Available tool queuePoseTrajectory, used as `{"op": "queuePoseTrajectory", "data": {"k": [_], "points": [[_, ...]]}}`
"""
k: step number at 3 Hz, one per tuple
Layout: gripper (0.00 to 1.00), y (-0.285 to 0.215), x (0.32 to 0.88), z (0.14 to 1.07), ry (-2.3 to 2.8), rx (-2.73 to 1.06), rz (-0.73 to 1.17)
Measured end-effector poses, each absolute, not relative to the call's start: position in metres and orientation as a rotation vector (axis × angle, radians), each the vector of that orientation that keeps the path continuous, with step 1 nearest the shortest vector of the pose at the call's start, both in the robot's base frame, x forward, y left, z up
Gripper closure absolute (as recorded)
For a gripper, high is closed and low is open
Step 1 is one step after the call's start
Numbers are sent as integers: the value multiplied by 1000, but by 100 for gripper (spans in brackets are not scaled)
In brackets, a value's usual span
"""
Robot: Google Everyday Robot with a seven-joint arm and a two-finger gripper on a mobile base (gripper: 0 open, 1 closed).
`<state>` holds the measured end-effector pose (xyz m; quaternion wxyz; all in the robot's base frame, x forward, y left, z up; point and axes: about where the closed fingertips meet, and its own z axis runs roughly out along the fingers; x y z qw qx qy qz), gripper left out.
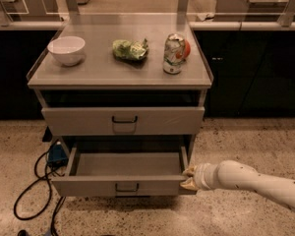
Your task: Open middle drawer
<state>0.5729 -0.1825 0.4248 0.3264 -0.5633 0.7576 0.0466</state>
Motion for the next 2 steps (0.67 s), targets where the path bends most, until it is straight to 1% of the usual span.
{"op": "queuePoseTrajectory", "data": {"k": [1,2], "points": [[100,-183,572,426,1985,-1476,122],[100,-187,550,420,1996,-1448,115]]}}
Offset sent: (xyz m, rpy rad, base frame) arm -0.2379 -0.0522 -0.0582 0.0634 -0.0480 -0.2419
